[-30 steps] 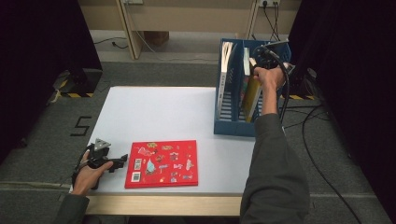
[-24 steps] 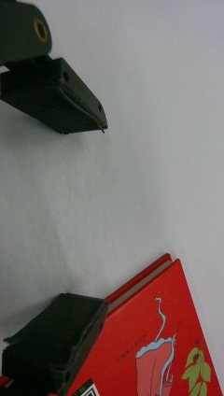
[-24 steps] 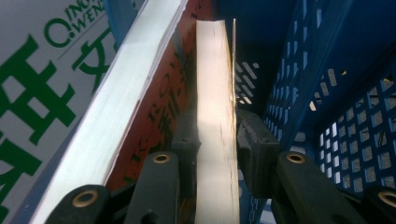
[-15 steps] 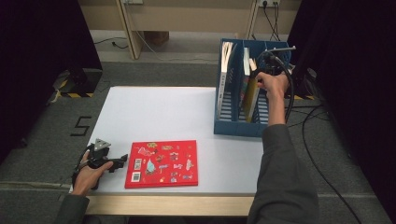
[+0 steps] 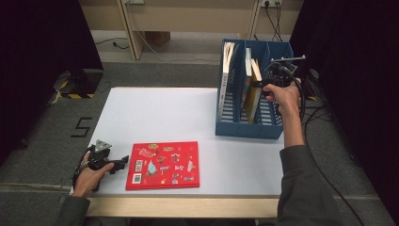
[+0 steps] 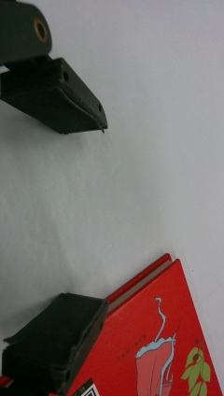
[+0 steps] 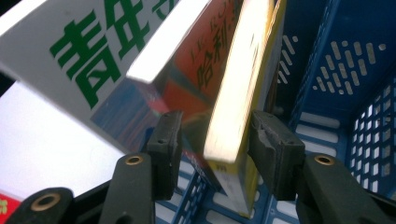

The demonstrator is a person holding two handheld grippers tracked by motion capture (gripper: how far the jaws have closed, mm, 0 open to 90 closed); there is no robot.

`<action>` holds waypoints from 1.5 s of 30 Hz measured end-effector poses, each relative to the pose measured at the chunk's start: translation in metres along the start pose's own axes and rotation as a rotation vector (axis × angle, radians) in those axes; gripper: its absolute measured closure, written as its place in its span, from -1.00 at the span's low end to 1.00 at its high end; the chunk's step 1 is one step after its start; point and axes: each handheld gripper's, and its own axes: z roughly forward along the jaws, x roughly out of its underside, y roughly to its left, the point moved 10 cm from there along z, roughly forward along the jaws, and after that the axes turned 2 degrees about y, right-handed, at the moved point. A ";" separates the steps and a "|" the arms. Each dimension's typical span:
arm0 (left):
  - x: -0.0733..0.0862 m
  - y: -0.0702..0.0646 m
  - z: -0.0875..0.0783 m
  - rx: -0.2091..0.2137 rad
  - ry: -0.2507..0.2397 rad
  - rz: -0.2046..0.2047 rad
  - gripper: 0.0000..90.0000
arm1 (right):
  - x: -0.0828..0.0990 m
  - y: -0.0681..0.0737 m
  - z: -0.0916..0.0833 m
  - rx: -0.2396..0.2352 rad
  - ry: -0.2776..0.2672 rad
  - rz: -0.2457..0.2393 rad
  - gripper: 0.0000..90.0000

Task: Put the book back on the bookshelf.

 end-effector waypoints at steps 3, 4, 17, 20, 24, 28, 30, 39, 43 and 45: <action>0.000 0.000 0.000 0.000 0.000 0.000 -0.76 | 0.007 0.000 -0.002 -0.009 0.003 -0.018 0.23; 0.000 0.000 0.000 0.000 0.000 0.000 -0.75 | 0.009 -0.001 -0.002 -0.010 0.010 -0.022 0.24; 0.000 0.000 0.000 0.000 -0.001 0.000 -0.75 | 0.045 -0.011 0.017 -0.020 0.070 -0.054 0.48; 0.000 0.000 0.000 0.000 -0.001 0.000 -0.75 | 0.050 -0.012 0.023 -0.024 0.079 -0.044 0.51; 0.000 0.000 0.000 0.000 -0.001 0.000 -0.75 | 0.055 -0.015 0.032 -0.017 0.081 -0.031 0.55; 0.000 0.000 0.000 0.000 -0.001 0.000 -0.75 | 0.059 -0.016 0.041 -0.041 0.077 -0.006 0.52; 0.000 0.000 0.000 0.000 -0.001 0.000 -0.76 | 0.058 -0.015 0.043 -0.041 0.077 0.006 0.52; 0.000 0.000 0.000 0.000 -0.001 0.000 -0.75 | 0.048 -0.013 0.055 -0.024 0.074 0.016 0.52; 0.000 0.000 0.000 0.000 -0.001 0.000 -0.75 | 0.041 -0.013 0.062 -0.006 0.079 0.005 0.52; 0.000 0.000 0.000 0.000 -0.001 0.000 -0.75 | 0.039 -0.014 0.063 0.002 0.085 0.008 0.52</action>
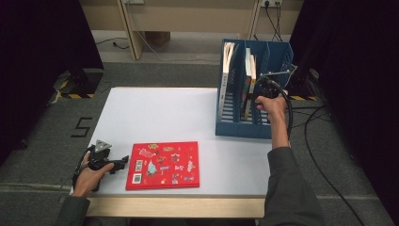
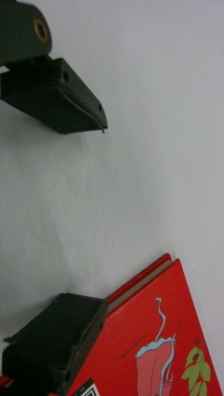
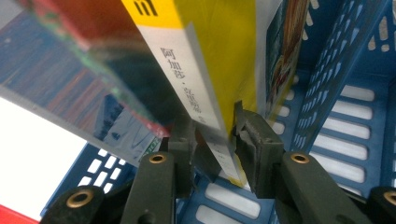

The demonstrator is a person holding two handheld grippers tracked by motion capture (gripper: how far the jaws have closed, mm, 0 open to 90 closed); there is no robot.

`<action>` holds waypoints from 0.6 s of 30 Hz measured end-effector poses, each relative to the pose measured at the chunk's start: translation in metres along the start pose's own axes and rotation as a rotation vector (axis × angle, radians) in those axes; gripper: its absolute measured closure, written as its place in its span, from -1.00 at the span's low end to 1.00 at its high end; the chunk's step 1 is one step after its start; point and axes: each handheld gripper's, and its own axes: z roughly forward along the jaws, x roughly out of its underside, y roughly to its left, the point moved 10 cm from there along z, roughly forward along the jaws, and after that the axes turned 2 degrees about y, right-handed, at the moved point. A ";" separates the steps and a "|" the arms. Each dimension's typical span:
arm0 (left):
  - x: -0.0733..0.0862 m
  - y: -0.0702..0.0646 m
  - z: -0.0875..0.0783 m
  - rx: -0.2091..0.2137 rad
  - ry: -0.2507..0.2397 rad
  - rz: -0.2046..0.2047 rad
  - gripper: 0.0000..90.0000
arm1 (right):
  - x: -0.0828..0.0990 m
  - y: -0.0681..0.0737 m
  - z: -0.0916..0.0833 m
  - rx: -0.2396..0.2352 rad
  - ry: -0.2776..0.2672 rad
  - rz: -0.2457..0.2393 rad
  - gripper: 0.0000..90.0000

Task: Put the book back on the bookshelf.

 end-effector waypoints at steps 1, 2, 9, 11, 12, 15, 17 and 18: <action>0.000 0.000 0.000 0.000 0.000 0.000 -0.75 | -0.001 -0.001 0.000 0.002 0.000 0.000 0.52; 0.000 0.000 0.000 0.000 0.000 0.000 -0.75 | -0.002 -0.001 0.001 0.005 0.001 0.002 0.52; 0.000 0.000 0.000 0.000 0.000 0.000 -0.75 | -0.007 -0.004 0.005 -0.002 -0.004 0.004 0.52; 0.000 0.000 0.000 0.000 0.000 0.000 -0.75 | -0.008 -0.003 0.005 0.005 0.005 -0.005 0.52; 0.000 0.000 0.000 0.000 0.001 0.000 -0.75 | -0.009 -0.004 0.006 0.009 0.006 -0.008 0.52; 0.000 0.000 0.000 0.000 0.001 0.000 -0.75 | -0.011 -0.005 0.007 0.010 0.008 -0.004 0.52; 0.000 0.000 0.000 0.000 0.000 0.000 -0.75 | -0.011 -0.005 0.007 0.006 0.009 -0.005 0.52; 0.000 0.000 0.000 0.000 0.000 0.000 -0.75 | -0.011 -0.005 0.007 0.006 0.010 -0.006 0.52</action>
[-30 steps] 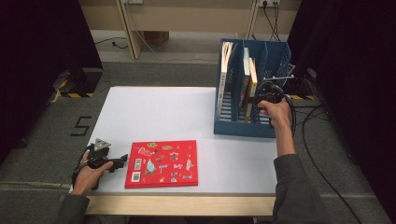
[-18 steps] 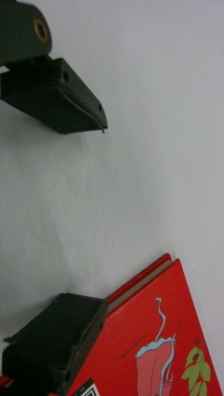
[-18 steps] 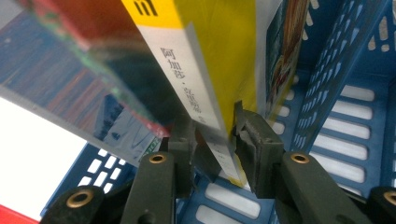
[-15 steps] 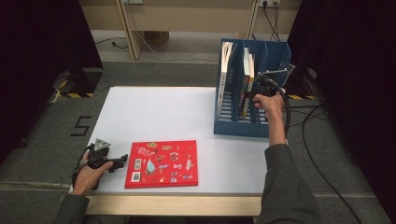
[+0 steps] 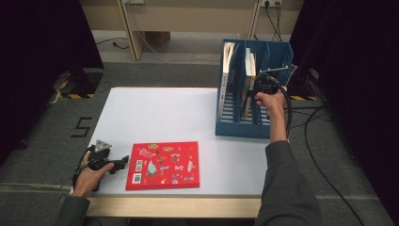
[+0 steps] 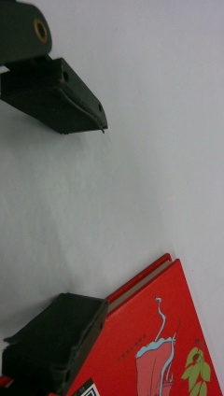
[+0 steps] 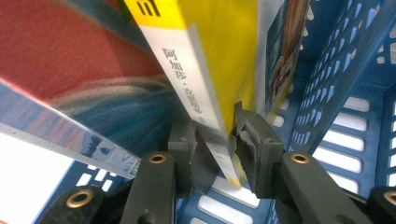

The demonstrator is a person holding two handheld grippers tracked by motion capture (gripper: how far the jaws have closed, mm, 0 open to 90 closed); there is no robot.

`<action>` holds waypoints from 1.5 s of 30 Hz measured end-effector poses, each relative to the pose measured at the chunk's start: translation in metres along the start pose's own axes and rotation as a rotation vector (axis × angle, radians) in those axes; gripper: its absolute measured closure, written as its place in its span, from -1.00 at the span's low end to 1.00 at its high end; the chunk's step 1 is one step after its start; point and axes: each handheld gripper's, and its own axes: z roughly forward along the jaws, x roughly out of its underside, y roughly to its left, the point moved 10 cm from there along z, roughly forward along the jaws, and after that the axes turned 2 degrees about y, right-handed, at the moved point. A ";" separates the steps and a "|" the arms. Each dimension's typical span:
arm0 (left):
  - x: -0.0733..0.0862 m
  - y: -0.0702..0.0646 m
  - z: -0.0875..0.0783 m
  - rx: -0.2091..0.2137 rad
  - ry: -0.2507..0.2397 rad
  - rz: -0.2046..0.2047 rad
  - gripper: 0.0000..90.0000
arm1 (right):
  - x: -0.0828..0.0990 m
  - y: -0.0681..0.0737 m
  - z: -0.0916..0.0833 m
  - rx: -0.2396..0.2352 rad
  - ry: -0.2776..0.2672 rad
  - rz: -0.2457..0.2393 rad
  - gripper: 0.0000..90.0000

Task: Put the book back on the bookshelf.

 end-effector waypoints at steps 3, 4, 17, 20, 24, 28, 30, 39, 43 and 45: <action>0.000 0.000 0.000 0.000 0.000 0.000 -0.75 | 0.000 0.000 0.000 0.009 0.001 -0.011 0.51; 0.000 0.000 0.000 0.000 0.000 0.000 -0.75 | 0.001 0.001 0.000 0.013 0.003 -0.013 0.50; 0.000 0.000 0.000 0.001 0.000 -0.001 -0.76 | 0.014 -0.001 -0.011 0.018 0.008 -0.036 0.25; 0.000 0.000 0.000 0.001 0.000 -0.002 -0.76 | 0.014 0.001 -0.018 0.014 -0.007 -0.043 0.20; 0.000 0.000 0.000 0.001 0.000 -0.002 -0.75 | 0.017 0.010 -0.027 -0.020 -0.028 -0.052 0.12; 0.000 0.000 0.000 0.001 0.000 -0.001 -0.75 | 0.025 0.018 -0.034 -0.027 -0.034 -0.087 0.08; 0.000 0.000 0.000 0.001 0.000 -0.001 -0.75 | 0.028 0.023 -0.037 -0.041 -0.039 -0.093 0.04; 0.000 0.000 0.000 0.001 -0.001 -0.002 -0.76 | 0.048 0.042 -0.043 -0.084 -0.049 -0.123 -0.03; 0.000 0.000 0.000 0.001 -0.001 -0.002 -0.75 | 0.055 0.049 -0.045 -0.097 -0.067 -0.127 -0.08; 0.000 0.000 0.000 0.001 0.000 -0.002 -0.76 | 0.058 0.053 -0.046 -0.106 -0.070 -0.127 -0.09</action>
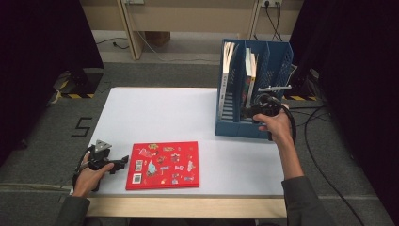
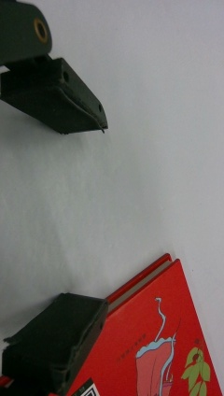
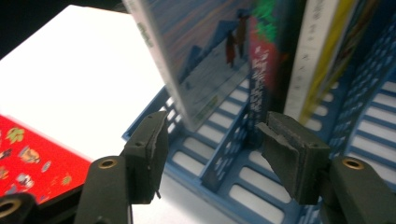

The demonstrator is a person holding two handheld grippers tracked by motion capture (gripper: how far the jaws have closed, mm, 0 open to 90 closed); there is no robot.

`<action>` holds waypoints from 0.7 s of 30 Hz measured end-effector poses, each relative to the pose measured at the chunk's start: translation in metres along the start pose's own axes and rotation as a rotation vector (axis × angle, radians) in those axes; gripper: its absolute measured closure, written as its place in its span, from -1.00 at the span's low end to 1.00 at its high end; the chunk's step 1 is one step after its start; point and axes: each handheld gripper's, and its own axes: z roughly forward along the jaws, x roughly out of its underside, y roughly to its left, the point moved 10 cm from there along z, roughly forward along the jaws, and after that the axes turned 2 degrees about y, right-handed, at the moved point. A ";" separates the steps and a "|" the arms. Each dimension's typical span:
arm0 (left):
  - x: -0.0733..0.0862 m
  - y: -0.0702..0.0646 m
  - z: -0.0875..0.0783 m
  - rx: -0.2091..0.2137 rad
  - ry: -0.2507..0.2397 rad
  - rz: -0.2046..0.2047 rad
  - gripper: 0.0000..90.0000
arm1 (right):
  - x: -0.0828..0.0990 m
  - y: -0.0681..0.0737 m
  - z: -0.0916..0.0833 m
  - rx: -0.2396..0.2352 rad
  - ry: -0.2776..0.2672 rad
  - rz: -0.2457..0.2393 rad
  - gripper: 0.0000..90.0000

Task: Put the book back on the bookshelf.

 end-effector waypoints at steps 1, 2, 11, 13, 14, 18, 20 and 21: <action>0.000 0.000 0.000 0.000 0.000 -0.001 -0.75 | 0.002 0.002 -0.001 0.002 -0.005 -0.007 -0.10; 0.000 0.000 0.000 0.000 -0.001 -0.001 -0.75 | 0.004 0.005 -0.001 0.004 -0.006 -0.016 -0.11; 0.000 0.000 0.000 0.001 0.000 -0.001 -0.76 | 0.021 0.030 -0.003 -0.033 -0.021 -0.049 -0.14; 0.000 0.000 0.000 0.000 0.000 0.000 -0.75 | 0.025 0.035 -0.003 -0.045 -0.015 -0.051 -0.15; 0.000 0.000 0.000 0.000 0.000 0.000 -0.76 | 0.027 0.037 -0.003 -0.050 -0.015 -0.052 -0.15; 0.000 0.000 0.000 0.000 0.000 0.000 -0.75 | 0.034 0.043 -0.004 -0.068 -0.014 -0.057 -0.16; 0.000 0.000 0.000 0.000 0.000 -0.001 -0.76 | 0.038 0.047 -0.004 -0.085 -0.008 -0.056 -0.17; 0.000 0.000 0.000 0.001 0.000 -0.001 -0.75 | 0.040 0.049 -0.004 -0.094 -0.010 -0.055 -0.17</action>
